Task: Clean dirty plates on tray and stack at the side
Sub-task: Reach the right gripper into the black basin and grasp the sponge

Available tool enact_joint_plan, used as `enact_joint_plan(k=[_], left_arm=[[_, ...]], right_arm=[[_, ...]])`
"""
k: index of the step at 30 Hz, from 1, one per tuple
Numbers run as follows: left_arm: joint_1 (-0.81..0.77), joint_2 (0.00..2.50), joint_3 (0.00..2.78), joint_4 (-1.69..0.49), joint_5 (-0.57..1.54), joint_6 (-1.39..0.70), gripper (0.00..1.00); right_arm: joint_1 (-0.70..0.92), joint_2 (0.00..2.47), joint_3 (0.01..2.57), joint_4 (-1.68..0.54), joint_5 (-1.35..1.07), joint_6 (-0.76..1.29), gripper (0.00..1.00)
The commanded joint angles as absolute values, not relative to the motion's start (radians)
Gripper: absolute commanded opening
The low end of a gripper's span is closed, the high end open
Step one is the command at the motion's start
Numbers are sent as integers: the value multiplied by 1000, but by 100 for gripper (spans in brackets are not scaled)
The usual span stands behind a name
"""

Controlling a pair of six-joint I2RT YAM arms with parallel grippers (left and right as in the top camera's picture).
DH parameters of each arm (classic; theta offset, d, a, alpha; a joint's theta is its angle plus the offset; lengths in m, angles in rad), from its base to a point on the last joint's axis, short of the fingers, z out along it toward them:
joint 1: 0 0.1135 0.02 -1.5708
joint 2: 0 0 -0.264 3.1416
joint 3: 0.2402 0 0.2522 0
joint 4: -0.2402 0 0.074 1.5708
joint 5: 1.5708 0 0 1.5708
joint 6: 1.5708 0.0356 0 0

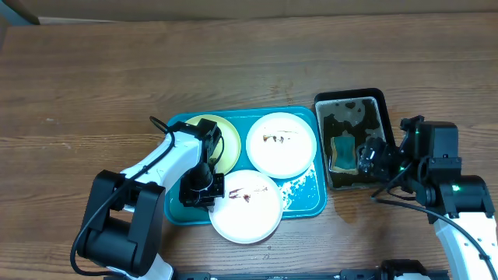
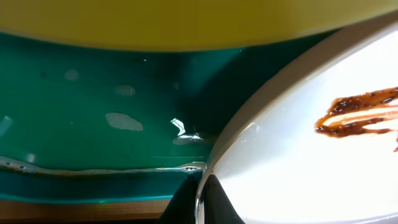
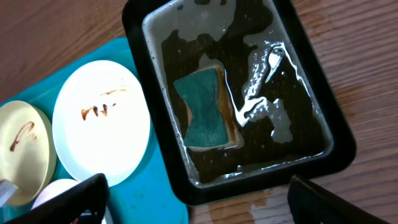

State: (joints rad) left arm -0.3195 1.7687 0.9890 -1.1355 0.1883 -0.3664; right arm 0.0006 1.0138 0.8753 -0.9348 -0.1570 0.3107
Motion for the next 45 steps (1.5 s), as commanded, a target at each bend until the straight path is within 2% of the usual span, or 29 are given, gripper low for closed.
enact_joint_plan(k=[1, 6, 12, 20, 30, 35, 40, 44, 45], left_arm=[[-320, 1778, 997, -1114, 102, -363, 4], [-320, 1778, 998, -1096, 94, -363, 4], [-320, 1777, 998, -1068, 97, -363, 4], [-320, 1777, 998, -1066, 97, -364, 4], [-320, 1777, 998, -1065, 97, -367, 4], [-320, 1777, 998, -1063, 97, -367, 4], [-320, 1777, 998, -1063, 97, -367, 4], [-320, 1777, 998, -1064, 97, -367, 4], [-321, 1777, 998, -1064, 97, -367, 4]], right_arm=[[0, 1013, 900, -922, -160, 262, 89], [0, 1089, 978, -985, -163, 178, 86], [0, 1301, 1139, -1086, -162, 151, 82], [76, 1515, 1159, -1017, -124, 164, 68], [163, 1706, 1151, -946, 6, 285, 68], [163, 1781, 1151, -928, 4, 289, 63], [165, 1811, 1135, -900, -2, 289, 51], [165, 1812, 1100, -878, -1, 289, 35], [165, 1812, 1090, -872, -1, 290, 27]])
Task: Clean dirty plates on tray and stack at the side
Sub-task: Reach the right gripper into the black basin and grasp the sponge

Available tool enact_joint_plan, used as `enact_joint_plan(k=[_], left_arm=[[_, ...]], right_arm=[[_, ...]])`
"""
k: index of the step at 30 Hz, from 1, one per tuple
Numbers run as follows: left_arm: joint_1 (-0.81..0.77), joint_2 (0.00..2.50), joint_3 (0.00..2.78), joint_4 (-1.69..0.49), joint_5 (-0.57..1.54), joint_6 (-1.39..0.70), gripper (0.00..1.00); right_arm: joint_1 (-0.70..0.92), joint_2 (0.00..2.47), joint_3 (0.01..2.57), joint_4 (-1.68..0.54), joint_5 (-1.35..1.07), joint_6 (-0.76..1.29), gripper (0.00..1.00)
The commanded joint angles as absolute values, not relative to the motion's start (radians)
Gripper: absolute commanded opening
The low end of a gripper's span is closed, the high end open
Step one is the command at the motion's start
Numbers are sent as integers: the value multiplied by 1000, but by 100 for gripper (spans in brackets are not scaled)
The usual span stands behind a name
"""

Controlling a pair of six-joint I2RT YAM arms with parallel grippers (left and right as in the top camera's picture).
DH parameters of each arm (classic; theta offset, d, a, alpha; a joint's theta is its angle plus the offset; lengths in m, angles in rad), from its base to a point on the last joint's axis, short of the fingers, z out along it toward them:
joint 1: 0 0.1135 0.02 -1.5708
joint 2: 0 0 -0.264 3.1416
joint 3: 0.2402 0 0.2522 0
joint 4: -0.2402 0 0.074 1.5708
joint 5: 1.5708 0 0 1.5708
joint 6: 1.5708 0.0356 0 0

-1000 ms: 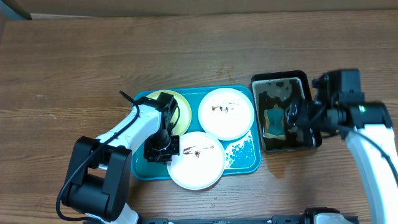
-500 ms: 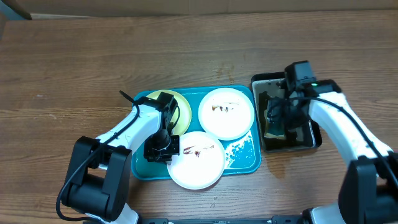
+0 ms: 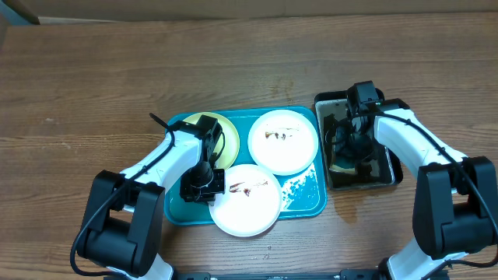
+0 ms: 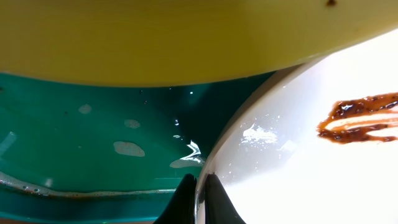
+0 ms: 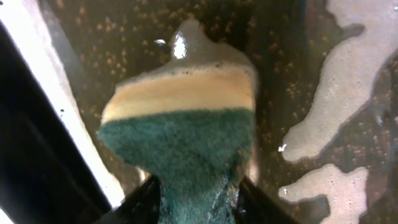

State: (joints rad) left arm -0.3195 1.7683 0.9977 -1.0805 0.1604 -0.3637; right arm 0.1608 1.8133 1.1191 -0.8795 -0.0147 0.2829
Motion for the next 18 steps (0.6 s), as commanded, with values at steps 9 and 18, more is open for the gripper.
enact_joint_plan(k=[9, 18], left_arm=[[-320, 1777, 998, -1064, 98, -367, 4], [-320, 1777, 998, -1064, 101, -367, 4]], right_arm=[[165, 1811, 1056, -869, -5, 319, 4], [162, 1750, 1172, -949, -35, 319, 4]])
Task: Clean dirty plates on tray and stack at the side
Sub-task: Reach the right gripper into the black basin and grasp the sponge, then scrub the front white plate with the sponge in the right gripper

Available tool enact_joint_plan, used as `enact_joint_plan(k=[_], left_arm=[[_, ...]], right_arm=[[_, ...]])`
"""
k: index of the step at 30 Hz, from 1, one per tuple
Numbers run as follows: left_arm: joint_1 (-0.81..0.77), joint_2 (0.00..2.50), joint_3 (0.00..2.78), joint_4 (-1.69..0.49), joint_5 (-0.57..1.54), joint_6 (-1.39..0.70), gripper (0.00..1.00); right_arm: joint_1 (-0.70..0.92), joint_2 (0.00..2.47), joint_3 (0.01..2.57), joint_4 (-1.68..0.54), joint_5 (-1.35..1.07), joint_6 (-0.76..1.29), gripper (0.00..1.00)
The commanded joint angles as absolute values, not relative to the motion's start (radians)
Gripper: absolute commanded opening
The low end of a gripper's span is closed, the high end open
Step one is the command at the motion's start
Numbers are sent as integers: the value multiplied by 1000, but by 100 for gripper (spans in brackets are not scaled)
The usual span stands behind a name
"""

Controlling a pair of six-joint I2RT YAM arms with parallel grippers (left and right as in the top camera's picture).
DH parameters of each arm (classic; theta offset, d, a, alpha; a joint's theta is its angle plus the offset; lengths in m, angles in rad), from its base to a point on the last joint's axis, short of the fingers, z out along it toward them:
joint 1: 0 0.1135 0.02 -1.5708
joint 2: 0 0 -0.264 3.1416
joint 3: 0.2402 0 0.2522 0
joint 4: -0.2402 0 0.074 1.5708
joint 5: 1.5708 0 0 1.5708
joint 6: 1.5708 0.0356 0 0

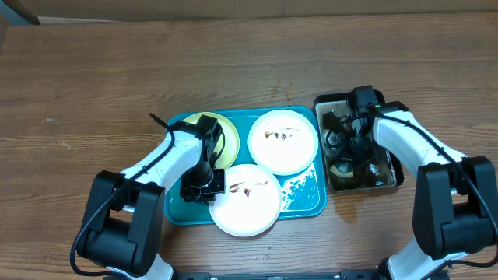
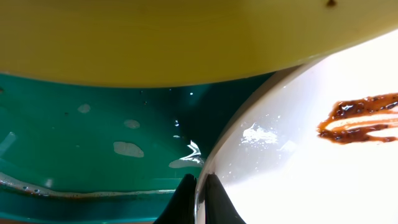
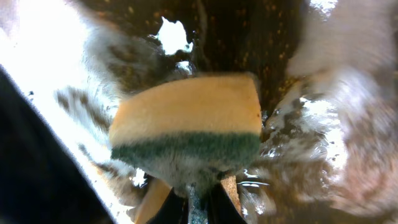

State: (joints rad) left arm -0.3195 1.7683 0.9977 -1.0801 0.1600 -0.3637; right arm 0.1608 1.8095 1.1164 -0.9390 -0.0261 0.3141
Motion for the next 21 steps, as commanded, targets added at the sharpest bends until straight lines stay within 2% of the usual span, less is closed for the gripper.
enact_joint_plan(k=[1, 8, 21], left_arm=[[-321, 1777, 998, -1064, 101, -367, 4], [-321, 1777, 998, -1064, 103, -367, 4], [-321, 1777, 998, -1061, 105, -367, 4]], right_arm=[[162, 1732, 1188, -958, -35, 319, 4], [163, 1619, 1213, -984, -20, 323, 4], [163, 1611, 1213, -1035, -34, 319, 4]])
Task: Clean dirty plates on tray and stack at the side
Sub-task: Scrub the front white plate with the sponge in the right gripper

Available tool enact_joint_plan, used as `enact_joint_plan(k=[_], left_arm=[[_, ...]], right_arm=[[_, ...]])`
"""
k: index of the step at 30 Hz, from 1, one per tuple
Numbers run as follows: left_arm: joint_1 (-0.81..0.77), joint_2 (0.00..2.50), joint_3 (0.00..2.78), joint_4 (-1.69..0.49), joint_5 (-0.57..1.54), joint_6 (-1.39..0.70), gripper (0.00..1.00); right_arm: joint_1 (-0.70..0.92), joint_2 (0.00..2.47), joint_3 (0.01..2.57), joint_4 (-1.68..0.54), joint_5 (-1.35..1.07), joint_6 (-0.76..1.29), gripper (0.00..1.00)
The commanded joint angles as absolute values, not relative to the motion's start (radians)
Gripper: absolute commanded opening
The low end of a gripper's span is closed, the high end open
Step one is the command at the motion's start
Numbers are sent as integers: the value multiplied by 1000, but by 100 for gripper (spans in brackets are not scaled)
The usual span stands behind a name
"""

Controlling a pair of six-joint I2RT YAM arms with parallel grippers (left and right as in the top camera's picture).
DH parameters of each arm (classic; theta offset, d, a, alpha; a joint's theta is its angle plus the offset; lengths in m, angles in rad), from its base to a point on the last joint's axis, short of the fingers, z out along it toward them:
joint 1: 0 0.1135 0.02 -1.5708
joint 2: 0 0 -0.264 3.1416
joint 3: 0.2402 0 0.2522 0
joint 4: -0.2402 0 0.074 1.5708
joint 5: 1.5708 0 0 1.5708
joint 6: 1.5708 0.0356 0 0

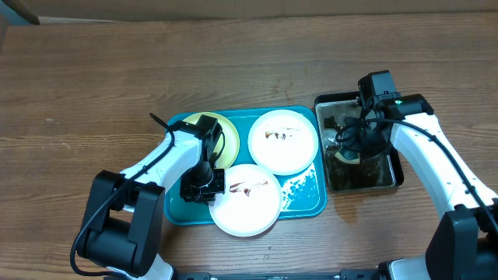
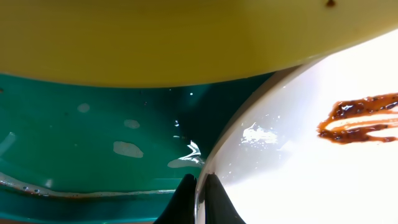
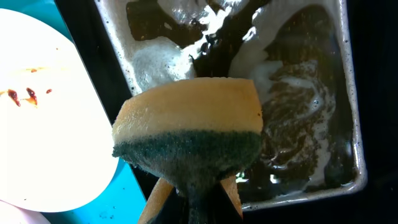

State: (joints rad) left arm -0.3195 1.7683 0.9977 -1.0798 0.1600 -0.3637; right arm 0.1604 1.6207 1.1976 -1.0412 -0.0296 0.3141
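Three plates lie on the teal tray [image 1: 307,204]: a yellow plate [image 1: 226,136] at the back left, a white plate [image 1: 284,144] with brown smears at the back right, and a front white plate [image 1: 249,204] smeared with sauce. My left gripper [image 2: 200,186] is shut on the front white plate [image 2: 323,155], pinching its rim. My right gripper [image 3: 198,202] is shut on the sponge [image 3: 189,130], yellow above and green below, lifted over the black basin [image 1: 385,180] of soapy water.
The black basin [image 3: 351,93] sits right of the tray, foam on its dark water. Bare wooden tabletop [image 1: 93,85] surrounds tray and basin. The yellow plate's underside [image 2: 186,37] fills the top of the left wrist view.
My right gripper has risen out of the basin water with the sponge, now clear above it and nearer the tray. The left gripper and plates have not moved.
At first my right gripper was open, off to the right of the basin, with the sponge lying in the water. Then it was shut on the sponge in the basin, then amid churned foam, and now lifted clear. The left gripper gripped the front plate's rim throughout.
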Motion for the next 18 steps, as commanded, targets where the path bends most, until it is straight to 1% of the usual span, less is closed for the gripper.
enact_joint_plan(k=[1, 5, 8, 11, 15, 18], left_arm=[[-321, 1777, 998, -1061, 105, -367, 4], [-321, 1777, 998, -1061, 105, -367, 4], [-321, 1777, 998, -1056, 109, -367, 4], [-321, 1777, 998, -1043, 128, -367, 4], [-321, 1777, 998, -1038, 132, -367, 4], [-321, 1777, 998, -1038, 131, -367, 4]], right_arm=[[163, 1611, 1213, -1034, -34, 319, 4], [163, 1611, 1213, -1034, -46, 318, 4], [164, 1611, 1213, -1035, -212, 229, 4], [182, 1611, 1213, -1036, -348, 188, 4], [287, 1611, 1213, -1023, -440, 183, 4], [394, 1613, 1212, -989, -447, 220, 4]])
